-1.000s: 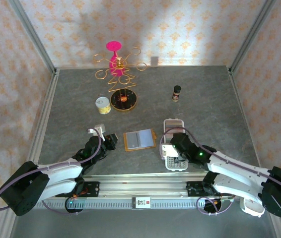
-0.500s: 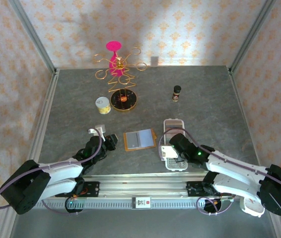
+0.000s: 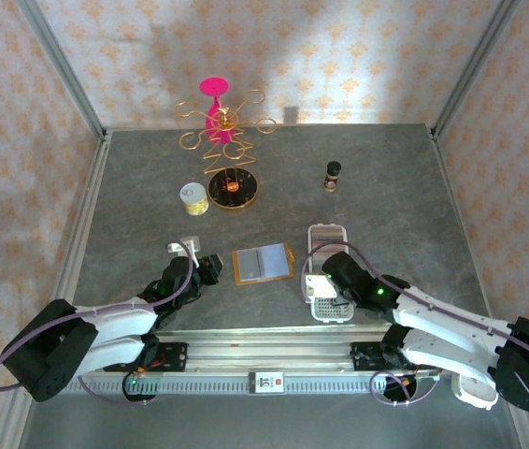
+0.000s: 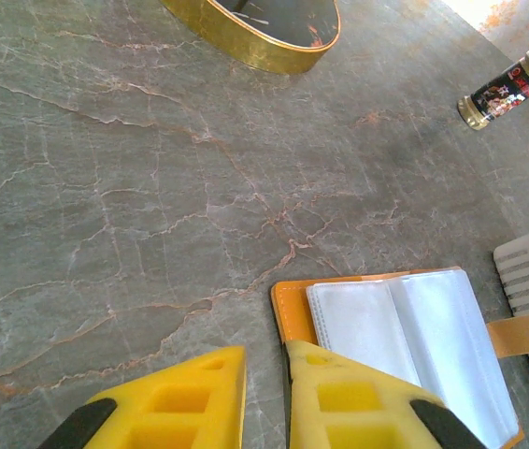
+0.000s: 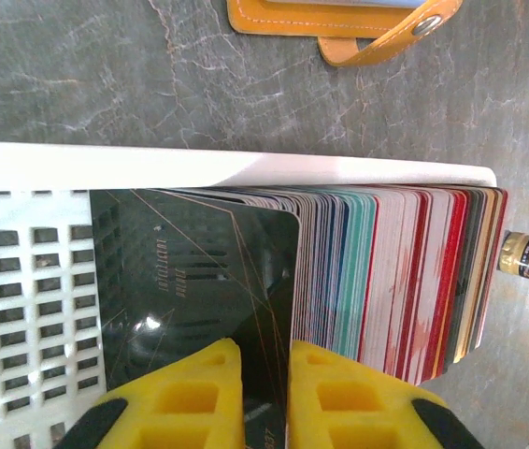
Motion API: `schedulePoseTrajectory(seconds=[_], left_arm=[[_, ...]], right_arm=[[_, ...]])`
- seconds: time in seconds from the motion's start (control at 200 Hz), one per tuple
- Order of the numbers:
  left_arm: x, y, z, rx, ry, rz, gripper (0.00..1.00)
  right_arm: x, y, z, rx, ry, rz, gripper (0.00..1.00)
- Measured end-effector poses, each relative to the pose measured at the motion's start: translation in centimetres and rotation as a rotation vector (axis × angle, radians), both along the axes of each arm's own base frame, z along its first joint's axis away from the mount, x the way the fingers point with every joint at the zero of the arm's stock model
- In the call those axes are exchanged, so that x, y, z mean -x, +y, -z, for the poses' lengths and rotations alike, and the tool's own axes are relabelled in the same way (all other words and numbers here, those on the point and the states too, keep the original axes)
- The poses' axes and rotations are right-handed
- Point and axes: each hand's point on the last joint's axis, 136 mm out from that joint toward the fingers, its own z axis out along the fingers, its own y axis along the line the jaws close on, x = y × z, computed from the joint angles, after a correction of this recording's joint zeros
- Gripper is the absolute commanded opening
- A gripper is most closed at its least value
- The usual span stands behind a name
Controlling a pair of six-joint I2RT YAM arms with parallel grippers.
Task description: Put the credit cards into the card holder
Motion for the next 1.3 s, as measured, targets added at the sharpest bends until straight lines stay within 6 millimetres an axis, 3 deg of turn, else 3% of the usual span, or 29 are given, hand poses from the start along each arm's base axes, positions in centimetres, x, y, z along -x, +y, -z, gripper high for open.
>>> schedulePoseTrajectory(seconds=[0.586,0.826,1.136,1.301], left_arm=[[0.1,-0.2,0.2,0.001,0.008,0.009,0.19],[0.2,-0.4,0.2,0.008,0.011,0.024,0.19],[0.3,-0.9,0.3,0.021,0.015,0.048,0.19],[0.3,-1.3,0.1,0.032,0.012,0.063,0.19]], right_arm=[[0.4,-0.2,-1.2,-0.009,0.022,0.016,0.0],[0.8,-0.4,-2.0,-0.03,0.031,0.029,0.0],[2.4,1.5,-6.6,-0.2,0.092,-0.016,0.0],[2.6,3.1,-10.3,-0.443,0.058,0.014,0.0]])
